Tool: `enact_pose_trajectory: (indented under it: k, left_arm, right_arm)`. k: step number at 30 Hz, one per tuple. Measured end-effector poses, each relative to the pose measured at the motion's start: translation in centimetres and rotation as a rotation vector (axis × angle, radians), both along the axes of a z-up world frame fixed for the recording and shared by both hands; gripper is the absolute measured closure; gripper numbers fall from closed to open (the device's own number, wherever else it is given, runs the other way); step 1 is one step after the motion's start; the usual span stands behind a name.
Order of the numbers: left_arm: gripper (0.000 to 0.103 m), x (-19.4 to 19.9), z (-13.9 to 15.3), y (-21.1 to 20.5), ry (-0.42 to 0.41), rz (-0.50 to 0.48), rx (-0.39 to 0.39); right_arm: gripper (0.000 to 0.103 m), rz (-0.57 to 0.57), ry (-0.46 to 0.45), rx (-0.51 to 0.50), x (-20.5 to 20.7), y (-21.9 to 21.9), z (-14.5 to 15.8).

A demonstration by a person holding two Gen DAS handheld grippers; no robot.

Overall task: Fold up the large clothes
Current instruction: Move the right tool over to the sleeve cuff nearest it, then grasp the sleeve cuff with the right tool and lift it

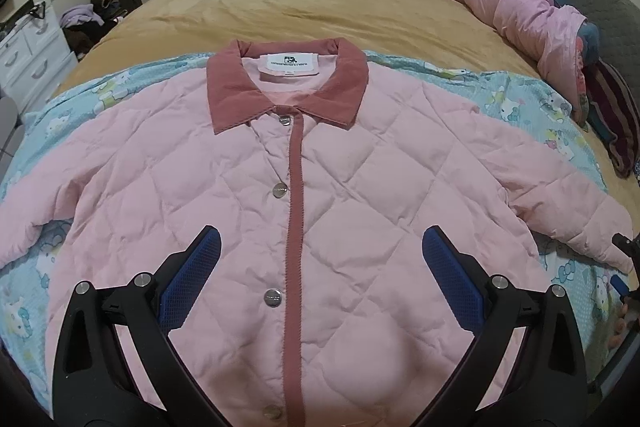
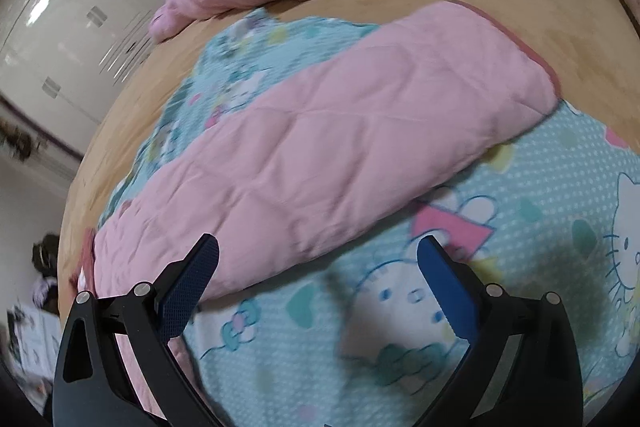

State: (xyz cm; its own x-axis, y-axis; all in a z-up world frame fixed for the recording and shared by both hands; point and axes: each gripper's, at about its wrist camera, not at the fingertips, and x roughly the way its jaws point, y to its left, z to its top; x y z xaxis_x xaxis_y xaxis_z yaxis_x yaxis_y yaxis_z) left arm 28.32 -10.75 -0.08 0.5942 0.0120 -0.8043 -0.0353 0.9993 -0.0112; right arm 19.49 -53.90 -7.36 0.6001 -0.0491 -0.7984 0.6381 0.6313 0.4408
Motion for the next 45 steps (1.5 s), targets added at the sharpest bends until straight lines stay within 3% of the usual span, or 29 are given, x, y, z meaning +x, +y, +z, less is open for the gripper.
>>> enact_pose_trajectory:
  k: [10, 19, 22, 23, 24, 26, 30, 38, 45]
  left_arm:
    - [0.008, -0.2, -0.3, -0.4, 0.006, 0.031, 0.015]
    - [0.008, -0.5, 0.3, 0.8, -0.013, 0.041, -0.009]
    - [0.008, -0.6, 0.8, 1.6, -0.028, 0.050, -0.010]
    - [0.008, -0.6, 0.9, 2.0, -0.033, 0.055, -0.010]
    - [0.008, -0.8, 1.1, 2.4, -0.040, 0.065, -0.011]
    - [0.008, -0.8, 1.5, 3.3, -0.052, 0.082, -0.013]
    - [0.008, -0.6, 2.0, 5.4, -0.057, 0.118, -0.020]
    - [0.008, 0.4, 3.1, 8.7, -0.064, 0.162, -0.029]
    - [0.008, 1.6, 4.9, 9.8, -0.089, 0.138, -0.012]
  right_arm:
    - [0.004, -0.158, -0.028, 0.096, -0.3, -6.1, -2.3]
    - [0.004, -0.256, -0.121, 0.148, 0.5, -9.7, -3.1]
    - [0.018, -0.304, -0.163, 0.158, 0.2, -10.3, -3.1]
    - [0.030, -0.308, -0.169, 0.151, 0.1, -10.4, -3.0]
    - [0.049, -0.307, -0.172, 0.137, 0.1, -10.6, -2.9]
    - [0.060, -0.284, -0.208, 0.138, 0.2, -10.9, -2.6]
    - [0.075, -0.241, -0.304, 0.123, 0.1, -10.6, 0.0]
    - [0.077, -0.062, -0.443, 0.007, 2.4, -6.6, 8.6]
    - [0.078, 0.094, -0.541, -0.050, 5.3, -1.0, 14.6]
